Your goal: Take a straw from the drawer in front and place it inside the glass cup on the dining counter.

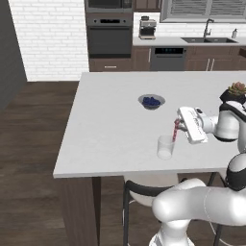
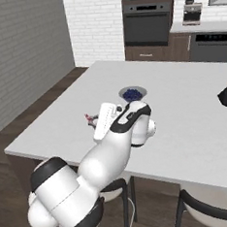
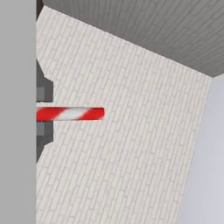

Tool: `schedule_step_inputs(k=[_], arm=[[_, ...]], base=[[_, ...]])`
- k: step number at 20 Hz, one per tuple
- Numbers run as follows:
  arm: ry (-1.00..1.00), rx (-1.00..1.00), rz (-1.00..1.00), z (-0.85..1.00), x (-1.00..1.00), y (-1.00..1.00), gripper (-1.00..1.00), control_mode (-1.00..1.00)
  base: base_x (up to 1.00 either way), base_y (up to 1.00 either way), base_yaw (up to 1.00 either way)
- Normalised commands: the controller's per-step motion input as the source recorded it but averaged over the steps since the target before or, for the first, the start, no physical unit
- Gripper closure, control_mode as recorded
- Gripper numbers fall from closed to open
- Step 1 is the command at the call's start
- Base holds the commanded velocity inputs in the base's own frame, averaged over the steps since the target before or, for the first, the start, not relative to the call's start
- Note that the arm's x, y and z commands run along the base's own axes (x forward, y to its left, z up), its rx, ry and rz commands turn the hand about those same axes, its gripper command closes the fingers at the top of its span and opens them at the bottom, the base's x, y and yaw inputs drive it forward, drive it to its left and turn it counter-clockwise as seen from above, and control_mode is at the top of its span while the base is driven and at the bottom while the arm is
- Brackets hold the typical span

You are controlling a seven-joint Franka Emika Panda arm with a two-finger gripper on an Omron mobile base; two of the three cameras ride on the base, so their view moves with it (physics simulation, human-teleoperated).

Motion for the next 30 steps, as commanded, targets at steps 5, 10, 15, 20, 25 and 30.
schedule_step_inputs(k=[5, 10, 15, 20, 25, 30], arm=[[0.03, 0.02, 0.00, -0.07, 0.25, 0.00, 1.00, -1.00], [0.08, 0.00, 0.00, -0.10, 0.23, -0.02, 1.00, -1.00], [0.12, 0.00, 0.01, -0.11, 0.07, -0.15, 1.00, -1.00], [0.07, 0.00, 0.01, -0.12, 0.13, -0.04, 1.00, -1.00], [0.04, 0.00, 0.00, -0.04, 0.19, 0.00, 1.00, -1.00], [0.00, 0.01, 0.00, 0.00, 0.09, 0.01, 1.00, -1.00]], base=[[0.00, 0.00, 0.00], [0.00, 0.00, 0.00], [0.00, 0.00, 0.00], [0.00, 0.00, 0.00], [0.00, 0.00, 0.00], [0.00, 0.00, 0.00]])
